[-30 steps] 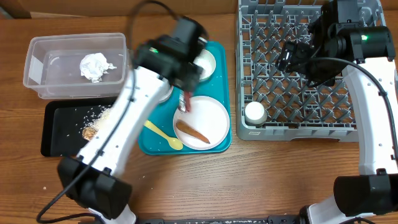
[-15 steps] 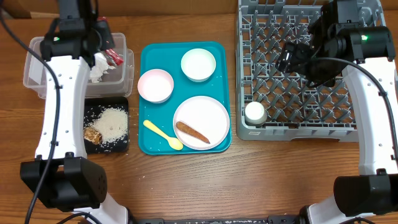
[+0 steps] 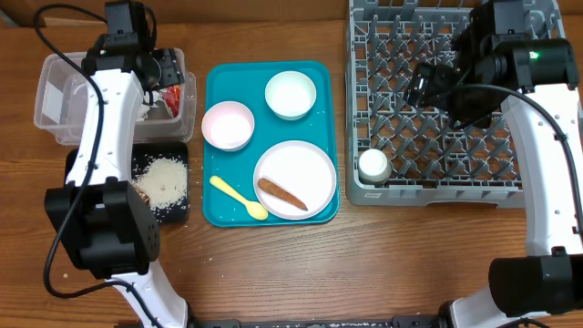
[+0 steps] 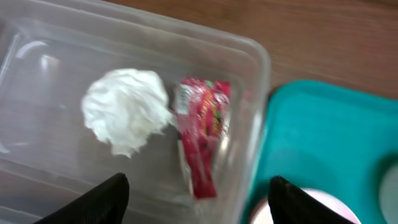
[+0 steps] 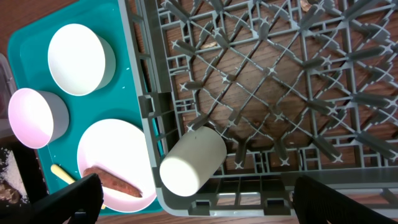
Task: Sort waste into correct bins and load items into the dishwasher
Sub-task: 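Drop the red wrapper into the clear plastic bin, then grasp the sausage on the white plate with the left gripper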
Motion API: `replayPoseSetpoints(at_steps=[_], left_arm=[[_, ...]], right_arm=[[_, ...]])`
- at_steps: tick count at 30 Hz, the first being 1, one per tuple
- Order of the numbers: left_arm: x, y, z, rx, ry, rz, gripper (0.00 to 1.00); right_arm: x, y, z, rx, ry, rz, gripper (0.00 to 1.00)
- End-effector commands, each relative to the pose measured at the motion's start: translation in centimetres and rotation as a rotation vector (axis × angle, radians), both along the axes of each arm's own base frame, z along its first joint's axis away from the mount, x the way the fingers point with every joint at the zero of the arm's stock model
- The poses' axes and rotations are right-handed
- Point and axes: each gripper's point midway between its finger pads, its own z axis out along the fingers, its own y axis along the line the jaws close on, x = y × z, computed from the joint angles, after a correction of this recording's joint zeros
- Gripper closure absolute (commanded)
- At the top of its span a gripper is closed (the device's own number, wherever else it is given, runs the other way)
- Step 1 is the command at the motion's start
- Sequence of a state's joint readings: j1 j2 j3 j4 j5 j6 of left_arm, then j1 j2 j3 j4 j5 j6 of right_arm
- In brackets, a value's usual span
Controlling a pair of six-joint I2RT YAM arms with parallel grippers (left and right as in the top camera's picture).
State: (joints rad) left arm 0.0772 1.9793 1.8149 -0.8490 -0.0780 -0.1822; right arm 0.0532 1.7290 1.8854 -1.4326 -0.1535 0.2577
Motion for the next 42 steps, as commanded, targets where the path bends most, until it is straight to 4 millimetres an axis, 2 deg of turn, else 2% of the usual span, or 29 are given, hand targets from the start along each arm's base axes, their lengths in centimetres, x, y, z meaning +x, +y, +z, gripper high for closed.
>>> replayPoseSetpoints(at_steps=[1, 4, 6, 10, 12, 14, 19, 22, 30, 36, 42], left_arm=[[-0.6, -6.0, 6.4, -0.07, -0.105, -0.21, 0.26], [-4.0, -10.1, 7.4, -0.129, -0.035, -0.225, 0.28], [-6.8, -12.8, 6.5, -0.147, 0.066, -0.205, 0.29], [-12.1, -16.8, 2.9, -0.148, 0.277, -0.134, 0.28], [-14.2, -18.6, 0.8, -0.137, 0.353, -0.119, 0.31], [-15.7, -20.0, -1.2, -0.143, 0.398, -0.084, 0.38], [-17.8, -22.8, -5.4, -0.158, 0.429, -0.038, 0.46], [-18.4, -23.5, -7.5, -0.141, 0.427, -0.063, 0.46], [-19.7, -23.0, -11.9, -0.145, 0.445, -0.053, 0.54], [-20.4, -22.6, -12.7, -0.136, 0.467, -0.041, 0.55], [-20.6, -23.0, -13.6, -0.163, 0.465, -0.051, 0.56]], right_arm=[[0.3, 0.3, 1.0, 0.009, -0.035, 0.011, 0.0], [0.3, 0.3, 1.0, 0.009, -0.035, 0.011, 0.0], [0.3, 0.3, 1.0, 0.009, -0.035, 0.011, 0.0], [0.3, 0.3, 1.0, 0.008, -0.035, 0.011, 0.0], [0.3, 0.3, 1.0, 0.008, -0.035, 0.011, 0.0], [0.3, 0.3, 1.0, 0.008, -0.035, 0.011, 0.0], [0.2, 0.3, 0.7, 0.008, -0.025, 0.011, 0.0], [0.1, 0.3, 0.6, 0.008, -0.018, 0.011, 0.0], [-0.2, 0.2, 0.4, 0.003, -0.004, 0.01, 0.0], [-0.3, 0.2, 0.4, 0.003, 0.001, 0.01, 0.0], [-0.4, 0.2, 0.4, 0.003, 0.004, 0.01, 0.0]])
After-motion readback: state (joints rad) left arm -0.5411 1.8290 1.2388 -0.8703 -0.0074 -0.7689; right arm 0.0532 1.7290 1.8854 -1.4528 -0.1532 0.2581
